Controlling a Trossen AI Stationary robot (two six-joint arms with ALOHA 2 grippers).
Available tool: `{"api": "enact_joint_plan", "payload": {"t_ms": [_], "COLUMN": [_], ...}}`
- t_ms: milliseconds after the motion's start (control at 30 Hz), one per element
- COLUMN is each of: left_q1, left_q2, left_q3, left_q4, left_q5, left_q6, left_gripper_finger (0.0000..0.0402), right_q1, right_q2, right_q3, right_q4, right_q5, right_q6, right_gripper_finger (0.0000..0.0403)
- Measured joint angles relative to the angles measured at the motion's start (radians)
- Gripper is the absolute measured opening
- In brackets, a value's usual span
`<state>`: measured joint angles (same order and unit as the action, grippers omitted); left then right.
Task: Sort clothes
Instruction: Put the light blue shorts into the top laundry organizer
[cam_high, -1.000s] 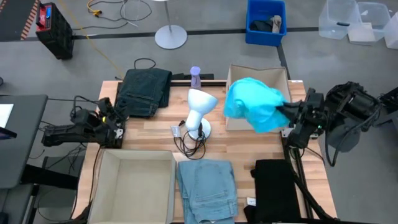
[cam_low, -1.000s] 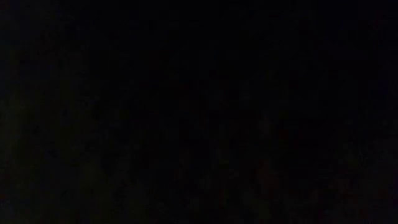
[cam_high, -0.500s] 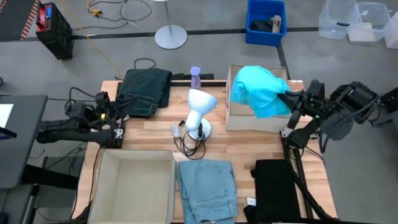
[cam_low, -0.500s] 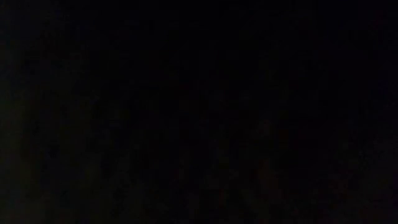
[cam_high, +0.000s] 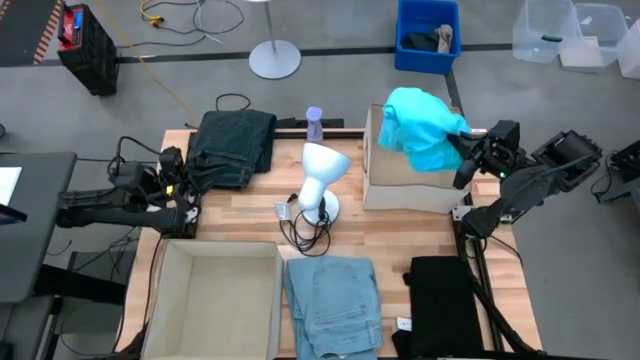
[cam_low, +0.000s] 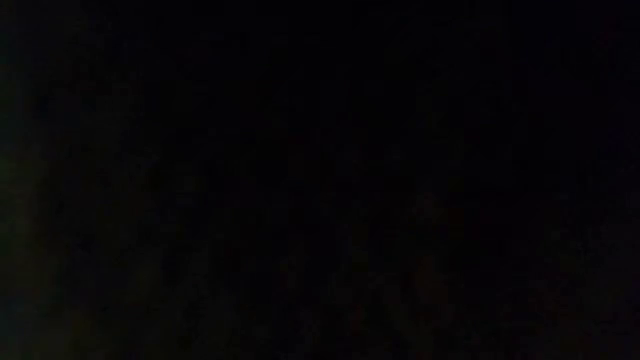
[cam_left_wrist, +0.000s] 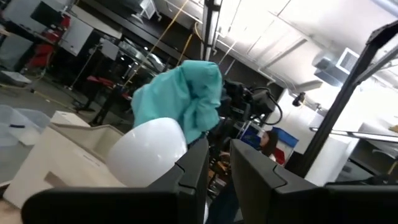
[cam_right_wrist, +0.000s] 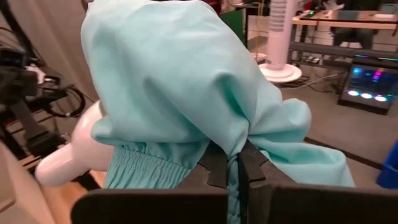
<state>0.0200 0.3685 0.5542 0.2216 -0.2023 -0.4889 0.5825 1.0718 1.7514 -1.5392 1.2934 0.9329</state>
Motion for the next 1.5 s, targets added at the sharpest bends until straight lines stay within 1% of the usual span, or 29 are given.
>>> {"api": "enact_joint_plan", "payload": {"t_ms": [267,533,767,1067,1133,1200,1300,1500], "left_q1": [0.0,0.0,0.0,0.0,0.0,0.0,0.0,0.0], "left_q2": [0.0,0.0,0.0,0.0,0.0,0.0,0.0,0.0], "left_q3": [0.001,0.001,0.001,0.001,0.001,0.001,0.001,0.001], "left_q4": [0.008,0.009,0.008,0.009,0.008,0.008,0.006,0.001], "left_q5": [0.037,0.038,0.037,0.034,0.034,0.034,0.034,0.034], "left_q6": [-0.002,-0.004,-0.005,-0.005,-0.005,-0.009,-0.028,-0.031], "left_gripper_finger": [0.0061,0.0061,0.0061,0.0061,0.0061,0.0061,0.0061,0.0061], "right_q1": [-0.062,-0.173,-0.301,-0.454,-0.481,-0.505,-0.529,-0.531], "right_q2": [0.001,0.014,0.051,0.129,0.145,0.156,0.161,0.143], "right_q3": [0.0,0.0,0.0,-0.006,-0.006,-0.006,-0.006,-0.006], "right_q4": [0.003,0.005,-0.008,-0.032,-0.032,-0.032,-0.031,-0.031], "right_q5": [-0.002,-0.019,-0.137,-0.267,-0.298,-0.325,-0.352,-0.352], "right_q6": [0.001,0.009,0.011,0.035,0.03,0.027,0.026,0.027], "right_gripper_finger": [0.0007,0.0007,0.0007,0.001,0.0021,0.0043,0.0088,0.018]}}
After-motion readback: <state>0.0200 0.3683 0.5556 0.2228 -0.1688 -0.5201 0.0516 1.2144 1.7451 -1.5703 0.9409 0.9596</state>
